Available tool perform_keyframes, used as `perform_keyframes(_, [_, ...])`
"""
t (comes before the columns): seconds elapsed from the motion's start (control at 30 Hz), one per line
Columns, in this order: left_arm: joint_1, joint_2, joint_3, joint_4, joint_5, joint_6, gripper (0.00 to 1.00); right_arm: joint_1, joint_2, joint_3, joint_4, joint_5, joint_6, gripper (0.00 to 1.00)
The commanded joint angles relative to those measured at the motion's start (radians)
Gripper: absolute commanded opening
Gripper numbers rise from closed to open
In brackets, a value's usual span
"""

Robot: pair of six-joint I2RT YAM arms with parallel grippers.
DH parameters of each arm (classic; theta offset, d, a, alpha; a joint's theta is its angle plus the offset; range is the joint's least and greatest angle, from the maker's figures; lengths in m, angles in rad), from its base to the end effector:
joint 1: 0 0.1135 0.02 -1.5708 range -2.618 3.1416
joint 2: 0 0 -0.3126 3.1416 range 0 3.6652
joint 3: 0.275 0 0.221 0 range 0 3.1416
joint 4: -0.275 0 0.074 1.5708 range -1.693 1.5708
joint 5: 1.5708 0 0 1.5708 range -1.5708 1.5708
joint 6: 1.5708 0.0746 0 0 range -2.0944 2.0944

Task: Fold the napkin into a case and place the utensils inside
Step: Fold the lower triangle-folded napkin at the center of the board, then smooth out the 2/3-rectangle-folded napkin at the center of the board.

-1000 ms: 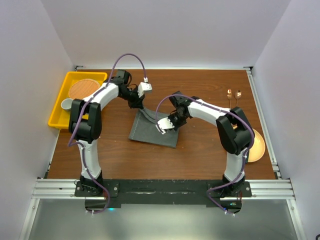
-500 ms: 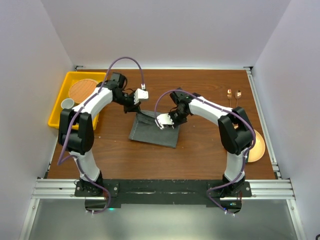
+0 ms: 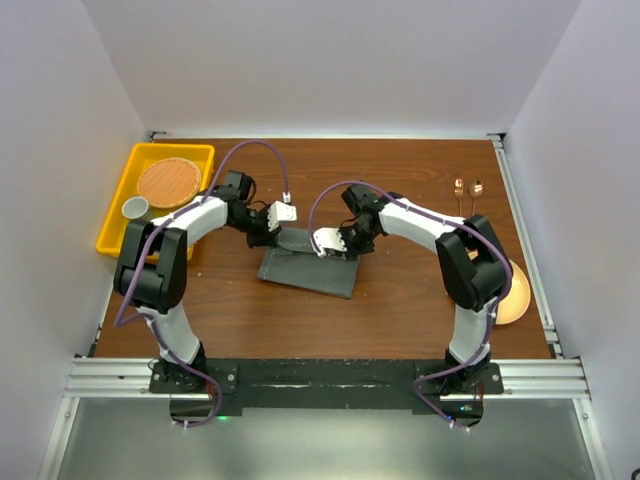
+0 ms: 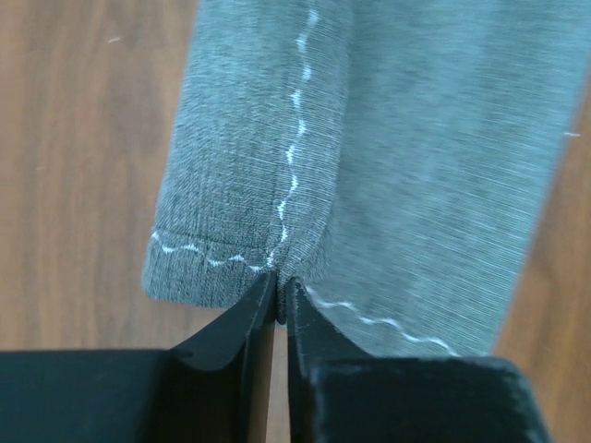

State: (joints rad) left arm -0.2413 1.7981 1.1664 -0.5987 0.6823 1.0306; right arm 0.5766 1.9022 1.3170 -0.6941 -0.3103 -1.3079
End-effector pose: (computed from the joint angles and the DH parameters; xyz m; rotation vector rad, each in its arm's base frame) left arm 0.3204 -0.1273 0.2166 1.6061 1.9188 -0.6536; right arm 0.3010 0.2229 0.2027 -2.2609 1.5654 0.2573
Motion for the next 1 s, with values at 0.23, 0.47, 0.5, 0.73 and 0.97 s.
perform_keyframes(0.23, [-0.004, 0.021, -0.043, 0.215, -0.075, -0.148, 0.22, -0.064, 0.103, 0.07, 0.056, -0.035, 0.067, 0.0])
perform_keyframes(0.47, [-0.004, 0.001, -0.103, 0.215, -0.017, -0.28, 0.15, -0.112, 0.136, 0.129, 0.079, -0.052, -0.094, 0.0])
perform_keyframes(0.5, [-0.004, -0.002, -0.109, 0.218, -0.009, -0.312, 0.15, -0.113, 0.143, 0.14, 0.08, -0.065, -0.129, 0.0])
perform_keyframes(0.73, [0.016, -0.058, -0.169, 0.316, -0.035, -0.432, 0.22, -0.113, 0.152, 0.168, 0.056, -0.144, -0.231, 0.0])
perform_keyframes(0.97, [0.034, -0.14, -0.172, 0.418, -0.014, -0.414, 0.42, -0.112, 0.118, 0.198, -0.005, -0.196, -0.214, 0.0])
